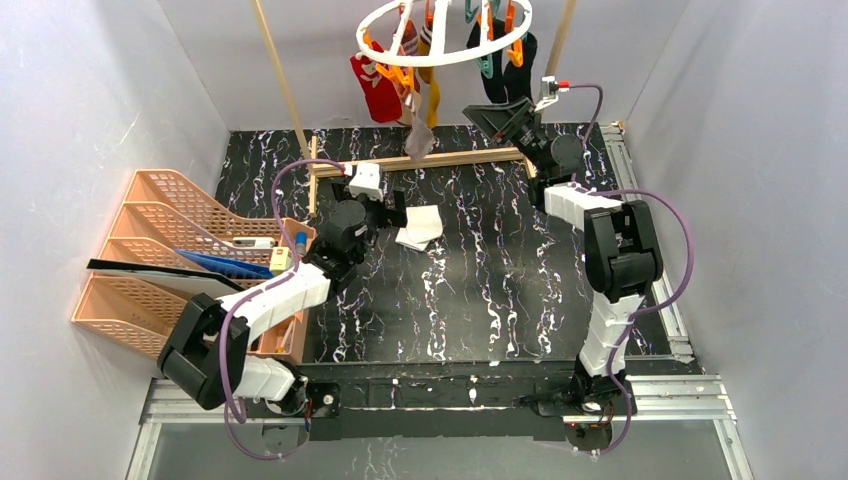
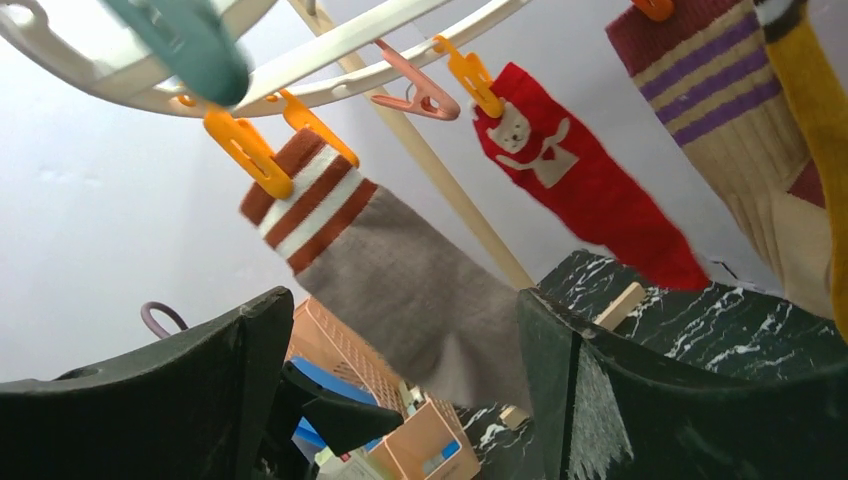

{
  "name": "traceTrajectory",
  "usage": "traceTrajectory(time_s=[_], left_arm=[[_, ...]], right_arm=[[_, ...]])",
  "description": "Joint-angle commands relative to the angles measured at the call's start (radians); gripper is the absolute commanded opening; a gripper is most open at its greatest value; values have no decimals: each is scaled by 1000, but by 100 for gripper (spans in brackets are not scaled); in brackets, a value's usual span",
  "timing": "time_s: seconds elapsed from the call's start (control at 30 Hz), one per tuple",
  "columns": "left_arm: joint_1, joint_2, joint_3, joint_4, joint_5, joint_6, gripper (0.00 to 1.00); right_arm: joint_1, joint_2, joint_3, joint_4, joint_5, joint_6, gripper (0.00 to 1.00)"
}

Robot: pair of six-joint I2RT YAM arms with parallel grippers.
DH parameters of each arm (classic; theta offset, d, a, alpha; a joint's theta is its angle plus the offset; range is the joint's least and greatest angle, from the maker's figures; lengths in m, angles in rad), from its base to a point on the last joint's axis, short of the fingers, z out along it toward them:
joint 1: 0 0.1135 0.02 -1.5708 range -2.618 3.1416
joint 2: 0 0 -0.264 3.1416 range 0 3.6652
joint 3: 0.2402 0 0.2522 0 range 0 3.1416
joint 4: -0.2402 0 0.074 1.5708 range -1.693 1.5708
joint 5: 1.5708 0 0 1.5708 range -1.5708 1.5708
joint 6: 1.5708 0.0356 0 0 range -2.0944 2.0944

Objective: Remove the socks clipped to the hanger

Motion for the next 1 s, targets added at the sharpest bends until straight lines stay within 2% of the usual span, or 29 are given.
traceTrajectory(time_s=[0.0,0.23,0.53,0.97], left_arm=[[17,3,-19,118,-57,-9,98],[26,121,84,224,79,-33,98],[22,269,258,245,303,-100,98],[-30,357,352,251,475,-144,98]], right_arm=[[-9,-74,-60,77,-24,-12,90],[-26,-121,-127,78,-45,-28,89],[-62,-145,-168,95,-55,-14,89],[-84,-149,-175,111,-65,12,89]])
